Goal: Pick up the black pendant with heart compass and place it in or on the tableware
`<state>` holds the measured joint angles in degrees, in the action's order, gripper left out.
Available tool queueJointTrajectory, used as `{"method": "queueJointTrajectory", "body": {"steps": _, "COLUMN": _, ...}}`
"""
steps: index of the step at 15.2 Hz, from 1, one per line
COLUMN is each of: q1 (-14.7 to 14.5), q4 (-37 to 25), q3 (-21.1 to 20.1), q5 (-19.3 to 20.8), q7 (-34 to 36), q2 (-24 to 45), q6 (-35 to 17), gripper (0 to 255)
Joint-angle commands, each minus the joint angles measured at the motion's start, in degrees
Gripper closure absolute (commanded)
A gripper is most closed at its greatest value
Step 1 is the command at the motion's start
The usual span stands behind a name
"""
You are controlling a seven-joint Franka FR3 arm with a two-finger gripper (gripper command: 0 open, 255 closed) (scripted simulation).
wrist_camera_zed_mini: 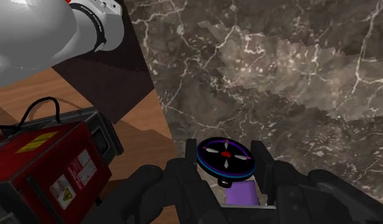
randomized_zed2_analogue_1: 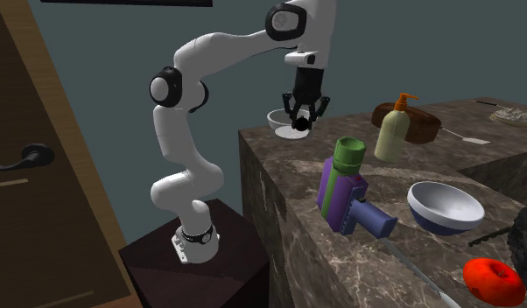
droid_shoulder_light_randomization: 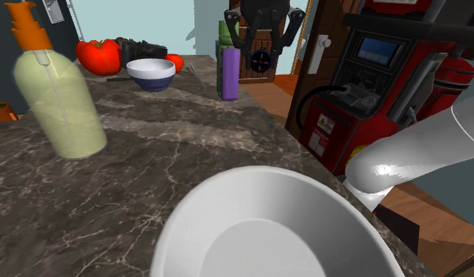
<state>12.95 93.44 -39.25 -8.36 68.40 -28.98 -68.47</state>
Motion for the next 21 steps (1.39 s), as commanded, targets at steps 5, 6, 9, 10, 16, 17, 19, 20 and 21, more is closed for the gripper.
{"method": "queueJointTrajectory", "body": {"steps": 5, "q1": -0.4, "q4": -3.6, "q3": -4.5, "q5": -2.2, "q7": 5.9, "q2": 0.1, "q6": 2.9, "gripper": 255}}
{"method": "queueJointTrajectory", "body": {"steps": 6, "q1": -0.5, "q4": -4.3, "q3": -5.7, "q5": -2.8, "q7": 7.3, "q2": 0.1, "q6": 3.3, "gripper": 255}}
{"method": "queueJointTrajectory", "body": {"steps": 9, "q1": -0.3, "q4": -6.7, "q3": -9.6, "q5": -4.5, "q7": 11.9, "q2": 0.4, "q6": 4.6, "gripper": 255}}
{"method": "queueJointTrajectory", "body": {"steps": 10, "q1": -0.1, "q4": -7.6, "q3": -11.1, "q5": -5.0, "q7": 13.6, "q2": 0.6, "q6": 5.0, "gripper": 255}}
{"method": "queueJointTrajectory", "body": {"steps": 16, "q1": 3.4, "q4": -15.0, "q3": -22.9, "q5": -7.4, "q7": 24.1, "q2": 3.3, "q6": 7.3, "gripper": 255}}
{"method": "queueJointTrajectory", "body": {"steps": 17, "q1": 4.7, "q4": -16.6, "q3": -25.6, "q5": -7.7, "q7": 25.9, "q2": 3.9, "q6": 7.7, "gripper": 255}}
{"method": "queueJointTrajectory", "body": {"steps": 19, "q1": 8.2, "q4": -20.1, "q3": -31.9, "q5": -8.2, "q7": 29.6, "q2": 5.0, "q6": 8.5, "gripper": 255}}
{"method": "queueJointTrajectory", "body": {"steps": 20, "q1": 10.6, "q4": -22.0, "q3": -35.5, "q5": -8.6, "q7": 31.3, "q2": 5.4, "q6": 9.0, "gripper": 255}}
{"method": "queueJointTrajectory", "body": {"steps": 21, "q1": 13.6, "q4": -24.2, "q3": -39.4, "q5": -9.2, "q7": 32.9, "q2": 5.5, "q6": 9.6, "gripper": 255}}
